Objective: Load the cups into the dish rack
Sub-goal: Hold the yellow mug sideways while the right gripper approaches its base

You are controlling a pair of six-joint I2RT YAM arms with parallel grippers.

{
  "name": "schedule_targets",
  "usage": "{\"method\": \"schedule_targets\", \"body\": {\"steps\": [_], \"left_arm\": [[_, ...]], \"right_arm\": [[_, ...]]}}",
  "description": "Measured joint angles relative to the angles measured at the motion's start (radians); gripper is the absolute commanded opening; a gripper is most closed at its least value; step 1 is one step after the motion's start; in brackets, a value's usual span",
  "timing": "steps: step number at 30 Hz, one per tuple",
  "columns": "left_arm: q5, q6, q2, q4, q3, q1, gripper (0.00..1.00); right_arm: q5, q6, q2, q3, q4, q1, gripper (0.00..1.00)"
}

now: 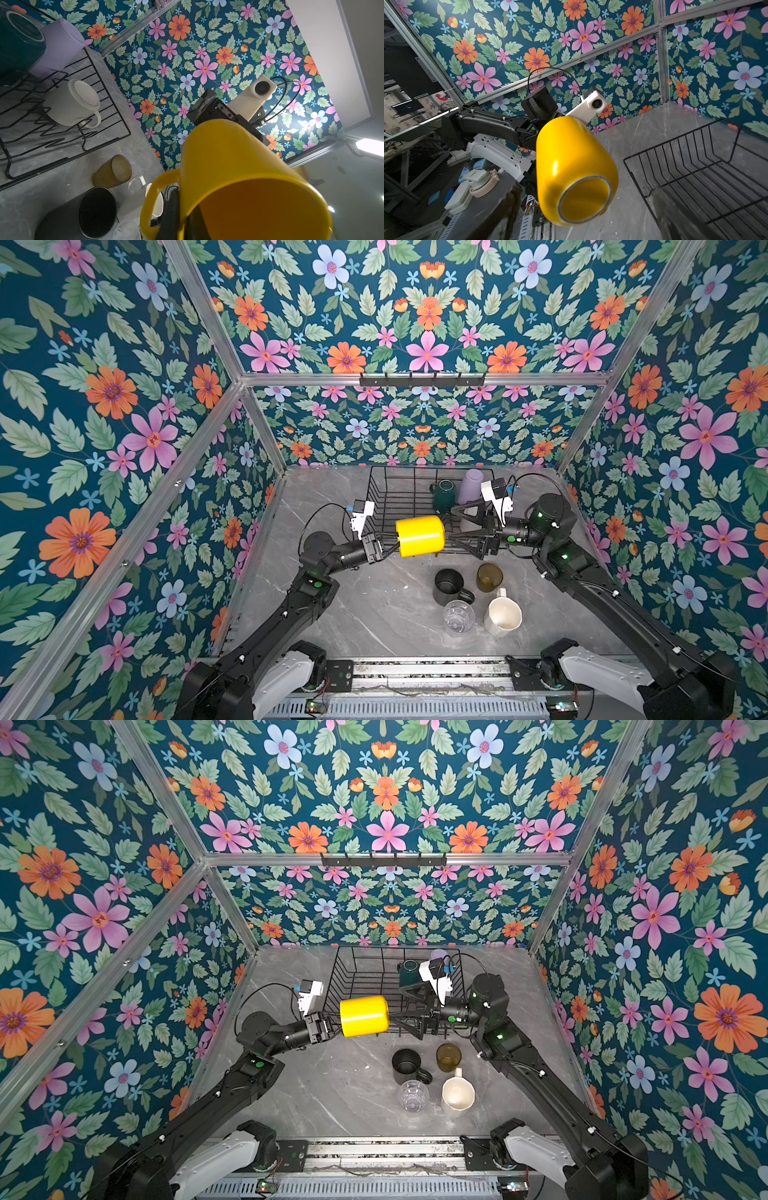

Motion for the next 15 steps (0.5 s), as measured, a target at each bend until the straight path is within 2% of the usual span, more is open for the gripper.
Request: {"method": "schedule_targets", "body": {"steps": [15], "left_arm": [[0.013,-0.013,0.006,0.016,0.001,0.000,0.00]], "right_arm": [[-0.066,-0.117,0.131,0.088,-0.020,0.076,0.99]]}}
